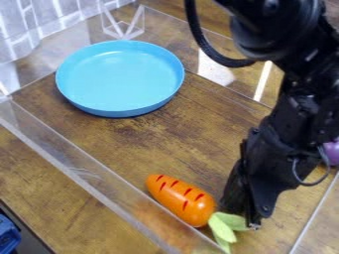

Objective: Move the carrot to the left side

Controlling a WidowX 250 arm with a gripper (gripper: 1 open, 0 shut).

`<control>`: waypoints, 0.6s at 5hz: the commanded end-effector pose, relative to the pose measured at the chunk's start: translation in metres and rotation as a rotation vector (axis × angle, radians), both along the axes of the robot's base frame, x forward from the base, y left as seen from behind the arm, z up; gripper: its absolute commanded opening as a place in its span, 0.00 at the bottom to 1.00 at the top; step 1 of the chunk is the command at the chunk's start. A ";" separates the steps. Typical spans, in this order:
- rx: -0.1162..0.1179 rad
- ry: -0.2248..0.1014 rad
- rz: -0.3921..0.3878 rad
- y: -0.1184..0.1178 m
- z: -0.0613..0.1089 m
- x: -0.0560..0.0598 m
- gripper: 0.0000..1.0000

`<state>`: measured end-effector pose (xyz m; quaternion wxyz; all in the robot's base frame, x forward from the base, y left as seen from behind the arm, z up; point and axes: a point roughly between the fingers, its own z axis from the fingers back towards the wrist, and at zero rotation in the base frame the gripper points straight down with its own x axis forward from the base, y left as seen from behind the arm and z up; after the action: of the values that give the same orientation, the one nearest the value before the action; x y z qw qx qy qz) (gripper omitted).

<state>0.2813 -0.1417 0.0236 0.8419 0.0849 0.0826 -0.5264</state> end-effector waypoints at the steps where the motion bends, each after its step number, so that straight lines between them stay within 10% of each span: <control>1: -0.013 -0.053 0.002 0.002 0.010 0.022 1.00; 3: 0.001 -0.060 0.035 -0.001 0.013 0.030 1.00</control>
<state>0.3007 -0.1440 0.0226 0.8467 0.0982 0.0832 -0.5163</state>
